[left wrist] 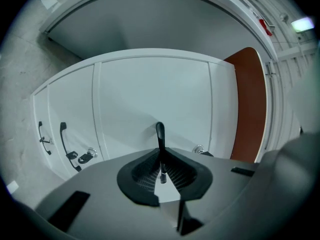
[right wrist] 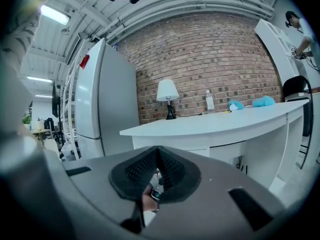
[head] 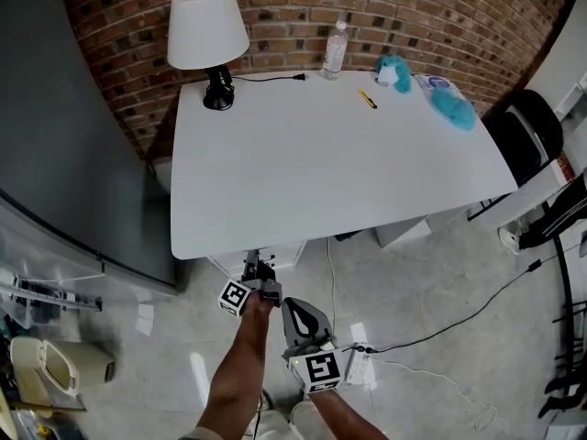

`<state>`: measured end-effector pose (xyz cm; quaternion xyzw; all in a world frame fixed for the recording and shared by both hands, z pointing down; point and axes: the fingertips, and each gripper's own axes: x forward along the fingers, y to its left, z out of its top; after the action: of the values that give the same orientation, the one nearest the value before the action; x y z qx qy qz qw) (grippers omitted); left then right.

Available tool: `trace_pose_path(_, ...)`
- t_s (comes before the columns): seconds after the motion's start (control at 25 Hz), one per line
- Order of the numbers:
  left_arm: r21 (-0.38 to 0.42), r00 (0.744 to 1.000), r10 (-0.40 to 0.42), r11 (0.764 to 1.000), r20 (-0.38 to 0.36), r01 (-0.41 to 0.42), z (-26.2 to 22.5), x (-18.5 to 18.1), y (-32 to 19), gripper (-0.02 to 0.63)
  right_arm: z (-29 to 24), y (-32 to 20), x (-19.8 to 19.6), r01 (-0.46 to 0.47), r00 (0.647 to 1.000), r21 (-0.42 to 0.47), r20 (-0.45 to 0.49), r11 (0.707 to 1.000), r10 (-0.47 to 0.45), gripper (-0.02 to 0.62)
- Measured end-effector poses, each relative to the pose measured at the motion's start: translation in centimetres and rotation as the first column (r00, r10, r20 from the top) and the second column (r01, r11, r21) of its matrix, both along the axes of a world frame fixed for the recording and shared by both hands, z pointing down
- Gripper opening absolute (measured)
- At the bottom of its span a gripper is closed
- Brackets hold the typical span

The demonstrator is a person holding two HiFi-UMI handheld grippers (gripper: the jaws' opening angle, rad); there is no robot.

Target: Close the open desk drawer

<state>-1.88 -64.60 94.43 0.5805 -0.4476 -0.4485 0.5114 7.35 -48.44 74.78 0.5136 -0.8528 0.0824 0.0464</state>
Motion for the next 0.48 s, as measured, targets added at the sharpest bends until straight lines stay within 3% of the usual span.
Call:
trace_pose_path(0.16, -0.019, 1.000, -0.002, 1.000, 0.011, 0.002, -0.2, 0.0, 0.3, 0.029, -0.6, 0.0, -0.2, -0.001, 1.000, 0.005, 0.006, 1.000, 0.001, 0.011)
trace_pose_path(0.48, -0.016, 0.997, 0.011, 1.000, -0.072, -0.012, 1.6, 0.9, 4.8, 0.016, -0.5, 0.4, -0.1, -0.002, 1.000, 0.006, 0.008, 1.000, 0.002, 0.011)
